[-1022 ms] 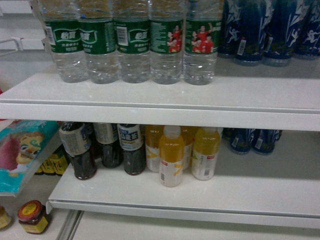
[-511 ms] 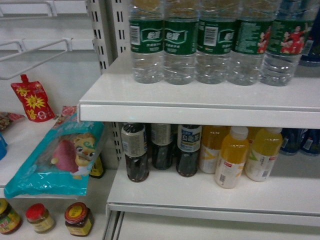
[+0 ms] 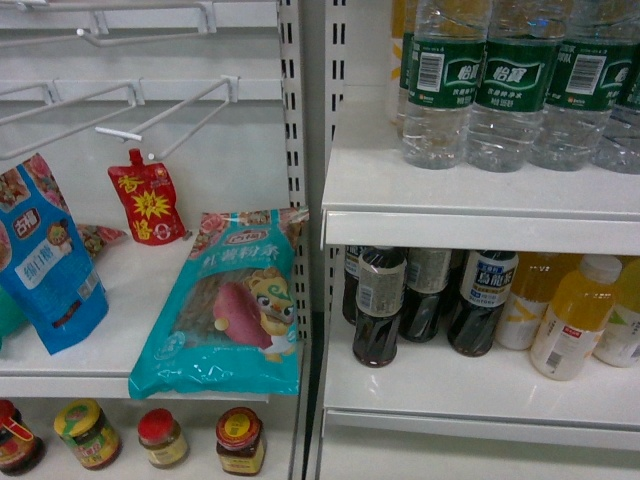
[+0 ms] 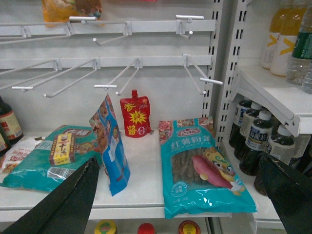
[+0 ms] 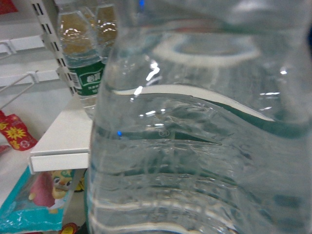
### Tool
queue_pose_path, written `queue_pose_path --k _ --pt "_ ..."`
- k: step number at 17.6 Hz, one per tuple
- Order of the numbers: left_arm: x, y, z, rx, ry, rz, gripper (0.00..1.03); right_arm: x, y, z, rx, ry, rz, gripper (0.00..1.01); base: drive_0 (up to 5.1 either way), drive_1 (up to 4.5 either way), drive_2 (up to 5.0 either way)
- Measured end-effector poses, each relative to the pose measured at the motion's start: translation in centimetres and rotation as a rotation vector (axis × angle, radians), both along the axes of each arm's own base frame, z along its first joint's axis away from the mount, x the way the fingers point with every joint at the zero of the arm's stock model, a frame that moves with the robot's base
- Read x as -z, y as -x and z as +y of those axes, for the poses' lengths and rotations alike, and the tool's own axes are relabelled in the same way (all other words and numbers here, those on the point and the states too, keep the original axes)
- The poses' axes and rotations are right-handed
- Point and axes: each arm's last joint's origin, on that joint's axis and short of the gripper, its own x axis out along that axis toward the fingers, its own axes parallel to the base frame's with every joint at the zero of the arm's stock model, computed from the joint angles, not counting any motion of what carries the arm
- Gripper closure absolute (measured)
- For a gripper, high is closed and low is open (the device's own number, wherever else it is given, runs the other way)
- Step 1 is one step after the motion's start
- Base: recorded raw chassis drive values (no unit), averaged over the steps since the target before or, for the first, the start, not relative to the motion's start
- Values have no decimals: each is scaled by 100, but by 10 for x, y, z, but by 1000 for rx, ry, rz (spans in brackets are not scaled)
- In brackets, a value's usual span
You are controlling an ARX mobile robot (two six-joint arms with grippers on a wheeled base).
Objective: Move water from second to third shelf
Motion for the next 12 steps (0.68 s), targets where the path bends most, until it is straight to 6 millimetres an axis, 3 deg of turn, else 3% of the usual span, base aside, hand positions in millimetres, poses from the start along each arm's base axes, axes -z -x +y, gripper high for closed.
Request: queue_pose_path --k 12 --pt "0 0 0 5 0 -2 5 0 0 -1 28 3 4 58 0 0 0"
